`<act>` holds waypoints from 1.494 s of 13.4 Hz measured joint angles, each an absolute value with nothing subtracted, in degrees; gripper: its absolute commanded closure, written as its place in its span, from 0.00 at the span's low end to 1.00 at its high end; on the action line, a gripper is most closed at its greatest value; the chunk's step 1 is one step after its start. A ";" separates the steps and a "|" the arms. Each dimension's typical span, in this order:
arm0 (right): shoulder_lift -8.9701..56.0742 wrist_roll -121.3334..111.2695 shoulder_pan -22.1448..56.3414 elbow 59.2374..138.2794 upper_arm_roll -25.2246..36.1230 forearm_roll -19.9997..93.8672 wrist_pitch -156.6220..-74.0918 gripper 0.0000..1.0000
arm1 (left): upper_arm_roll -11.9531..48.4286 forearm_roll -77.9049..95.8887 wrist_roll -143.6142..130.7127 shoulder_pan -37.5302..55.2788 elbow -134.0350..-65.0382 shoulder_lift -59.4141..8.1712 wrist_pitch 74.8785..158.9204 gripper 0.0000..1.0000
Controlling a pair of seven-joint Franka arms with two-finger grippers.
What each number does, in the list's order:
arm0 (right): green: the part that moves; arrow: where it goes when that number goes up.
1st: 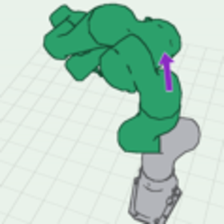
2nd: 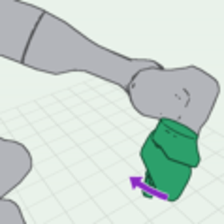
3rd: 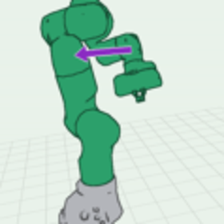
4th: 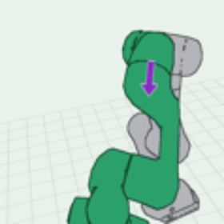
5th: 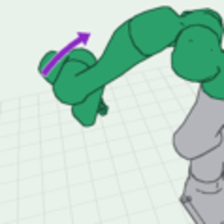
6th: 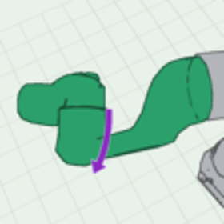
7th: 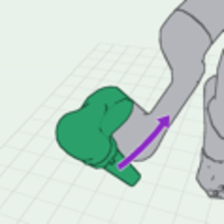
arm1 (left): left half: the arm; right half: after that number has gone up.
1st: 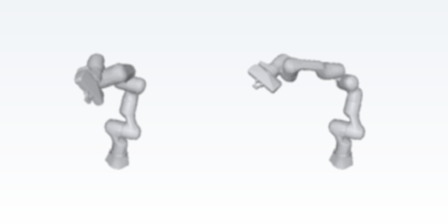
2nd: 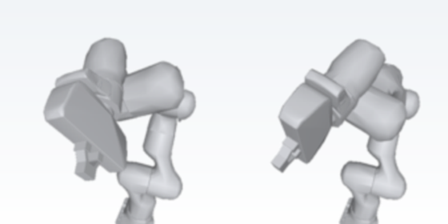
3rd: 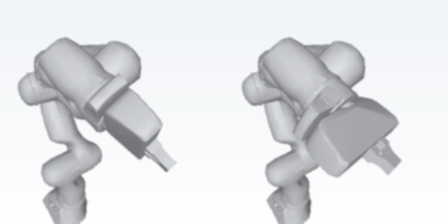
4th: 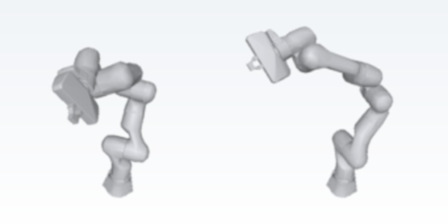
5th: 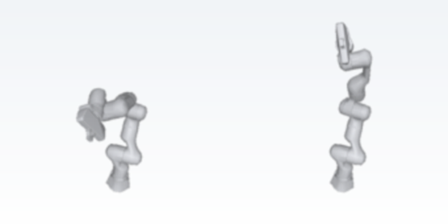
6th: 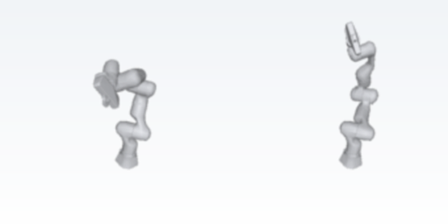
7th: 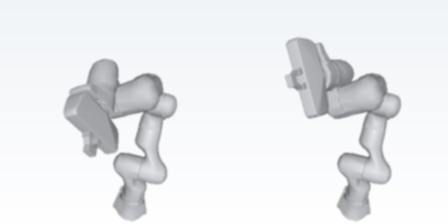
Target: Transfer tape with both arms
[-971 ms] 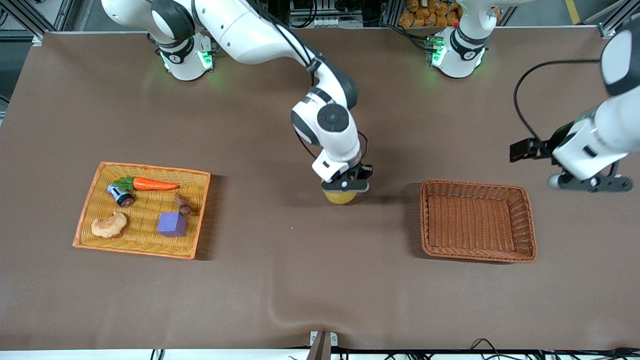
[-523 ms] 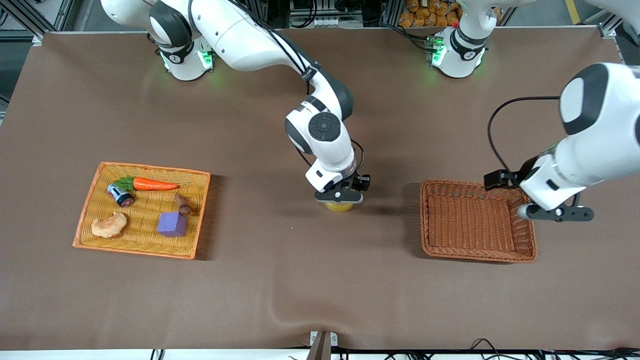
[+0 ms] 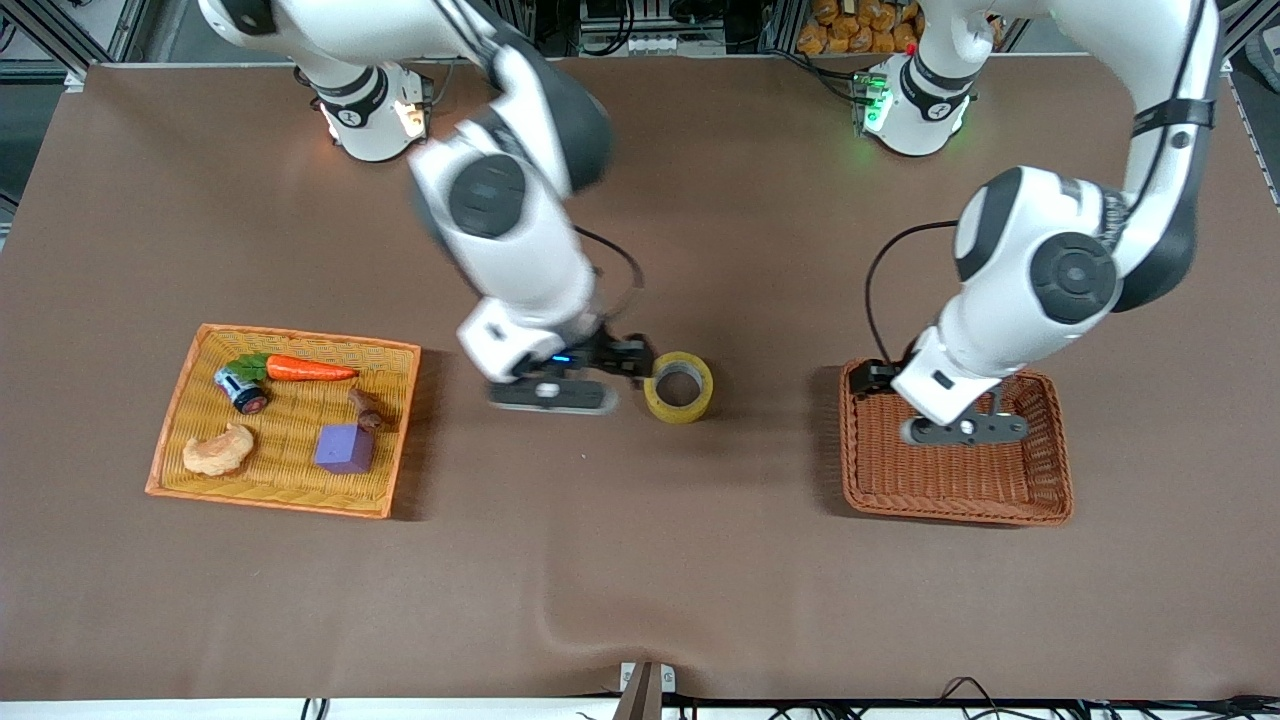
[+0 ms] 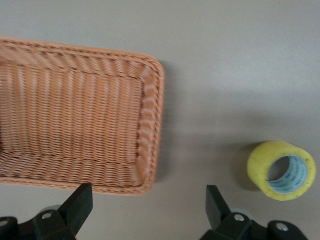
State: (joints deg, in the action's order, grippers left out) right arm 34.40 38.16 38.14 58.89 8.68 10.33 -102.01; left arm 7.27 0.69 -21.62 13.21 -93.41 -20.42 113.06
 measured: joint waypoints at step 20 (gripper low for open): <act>0.20 4.00 6.98 83.28 9.04 2.07 -81.94 0.00 | 6.89 -4.25 -47.65 32.89 -85.80 -44.52 130.21 0.00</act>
State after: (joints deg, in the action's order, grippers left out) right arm 0.20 4.00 6.98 83.28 9.04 2.07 -81.94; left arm 6.89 -4.25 -47.65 32.89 -85.80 -44.52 130.21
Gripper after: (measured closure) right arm 0.000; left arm 0.000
